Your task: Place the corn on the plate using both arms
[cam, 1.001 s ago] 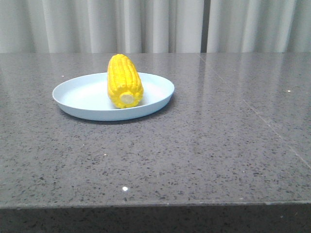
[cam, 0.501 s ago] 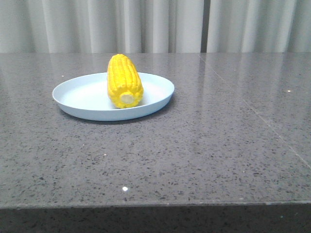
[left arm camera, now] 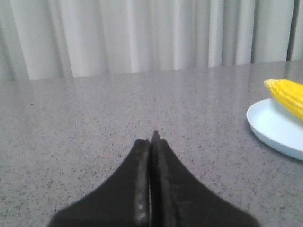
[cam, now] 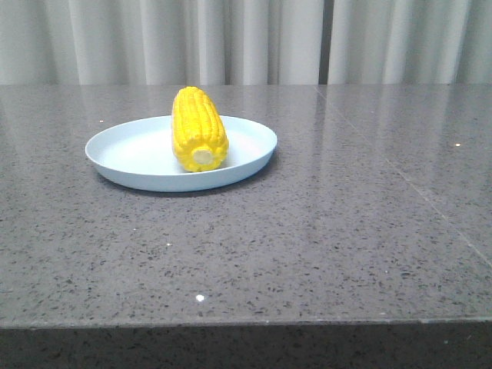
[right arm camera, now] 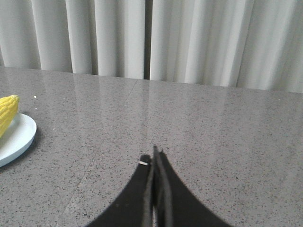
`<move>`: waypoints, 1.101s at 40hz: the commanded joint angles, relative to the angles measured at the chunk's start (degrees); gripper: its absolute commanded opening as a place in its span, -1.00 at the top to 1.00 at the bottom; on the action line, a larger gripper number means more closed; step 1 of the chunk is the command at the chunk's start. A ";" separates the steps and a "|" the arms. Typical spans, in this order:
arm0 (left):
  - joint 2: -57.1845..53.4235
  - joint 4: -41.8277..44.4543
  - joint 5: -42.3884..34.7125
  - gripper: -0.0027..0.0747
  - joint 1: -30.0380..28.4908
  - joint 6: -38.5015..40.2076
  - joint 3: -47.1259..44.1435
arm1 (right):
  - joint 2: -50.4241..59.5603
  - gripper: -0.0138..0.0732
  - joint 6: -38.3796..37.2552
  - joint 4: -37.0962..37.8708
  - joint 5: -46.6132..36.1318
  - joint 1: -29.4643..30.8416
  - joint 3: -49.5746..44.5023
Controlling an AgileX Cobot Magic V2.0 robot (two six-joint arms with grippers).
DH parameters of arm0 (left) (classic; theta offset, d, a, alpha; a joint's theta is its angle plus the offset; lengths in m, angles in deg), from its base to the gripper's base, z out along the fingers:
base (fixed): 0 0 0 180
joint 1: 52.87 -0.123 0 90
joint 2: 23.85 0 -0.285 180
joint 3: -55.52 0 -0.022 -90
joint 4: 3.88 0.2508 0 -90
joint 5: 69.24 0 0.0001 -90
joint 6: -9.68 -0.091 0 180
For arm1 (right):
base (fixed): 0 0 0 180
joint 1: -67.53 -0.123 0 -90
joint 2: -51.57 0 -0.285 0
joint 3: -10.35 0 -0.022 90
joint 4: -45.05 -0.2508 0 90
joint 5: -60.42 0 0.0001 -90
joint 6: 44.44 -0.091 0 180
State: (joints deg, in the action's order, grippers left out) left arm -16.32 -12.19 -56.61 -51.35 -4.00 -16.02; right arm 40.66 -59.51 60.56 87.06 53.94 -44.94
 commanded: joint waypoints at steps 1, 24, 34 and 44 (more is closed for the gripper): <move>-1.21 -0.13 -8.03 0.98 0.02 0.64 -1.13 | -0.57 0.84 0.50 1.41 -4.40 0.27 1.34; -1.22 1.23 -10.90 0.98 0.02 0.64 -6.25 | -0.57 0.84 0.50 1.41 -4.41 0.27 1.34; -1.22 1.23 -10.90 0.98 0.02 0.64 -6.25 | -0.57 0.84 0.50 1.41 -4.41 0.27 1.34; -1.22 1.23 -10.90 0.98 0.02 0.64 -6.25 | -0.57 0.84 0.50 1.47 -4.29 0.27 1.34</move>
State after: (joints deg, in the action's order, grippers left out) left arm -16.32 -10.89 -62.77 -51.35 -3.89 -21.93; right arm 40.66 -59.51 60.56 87.06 53.94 -44.94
